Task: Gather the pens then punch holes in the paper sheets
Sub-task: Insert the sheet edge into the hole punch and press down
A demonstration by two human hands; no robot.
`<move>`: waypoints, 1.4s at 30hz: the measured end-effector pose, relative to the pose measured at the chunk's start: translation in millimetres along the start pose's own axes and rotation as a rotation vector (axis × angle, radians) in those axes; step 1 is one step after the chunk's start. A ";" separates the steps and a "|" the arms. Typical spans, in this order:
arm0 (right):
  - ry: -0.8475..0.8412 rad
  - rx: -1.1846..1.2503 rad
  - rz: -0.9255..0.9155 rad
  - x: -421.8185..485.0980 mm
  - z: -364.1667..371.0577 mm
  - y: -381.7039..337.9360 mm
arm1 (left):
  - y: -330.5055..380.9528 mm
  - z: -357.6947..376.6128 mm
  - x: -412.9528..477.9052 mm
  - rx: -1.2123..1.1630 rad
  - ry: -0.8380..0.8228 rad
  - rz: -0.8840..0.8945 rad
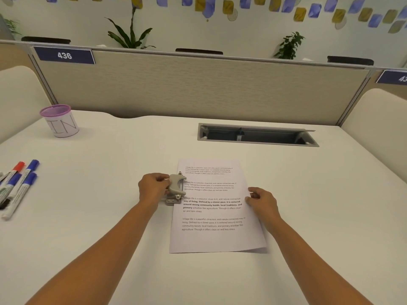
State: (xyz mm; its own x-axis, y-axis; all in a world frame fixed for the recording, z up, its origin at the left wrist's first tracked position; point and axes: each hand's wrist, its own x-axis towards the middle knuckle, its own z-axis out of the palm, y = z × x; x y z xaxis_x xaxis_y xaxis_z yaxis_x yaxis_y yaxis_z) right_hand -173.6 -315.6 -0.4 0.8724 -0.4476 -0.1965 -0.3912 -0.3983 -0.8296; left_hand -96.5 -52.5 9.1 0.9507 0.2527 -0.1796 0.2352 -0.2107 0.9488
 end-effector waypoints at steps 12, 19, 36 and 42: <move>0.029 -0.526 -0.439 6.7 46.1 -10.7 | 6.8 -3.4 -2.1 0.092 -0.001 0.043; -0.149 -0.717 -0.536 18.6 74.9 -10.7 | 4.3 -4.6 0.6 0.123 -0.026 0.026; -0.085 -0.743 -0.578 21.5 83.1 1.5 | -4.2 1.3 0.5 0.108 0.003 0.025; -0.089 -0.732 -0.571 21.4 83.4 2.3 | -4.0 1.3 2.4 0.118 -0.015 0.017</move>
State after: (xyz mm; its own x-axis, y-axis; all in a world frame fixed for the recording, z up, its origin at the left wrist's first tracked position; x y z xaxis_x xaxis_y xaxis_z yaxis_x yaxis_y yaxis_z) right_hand -131.4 -259.4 -50.1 0.9969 0.0231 0.0753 0.0435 -0.9582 -0.2828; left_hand -94.9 -52.3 4.6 0.9576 0.2342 -0.1680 0.2400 -0.3253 0.9147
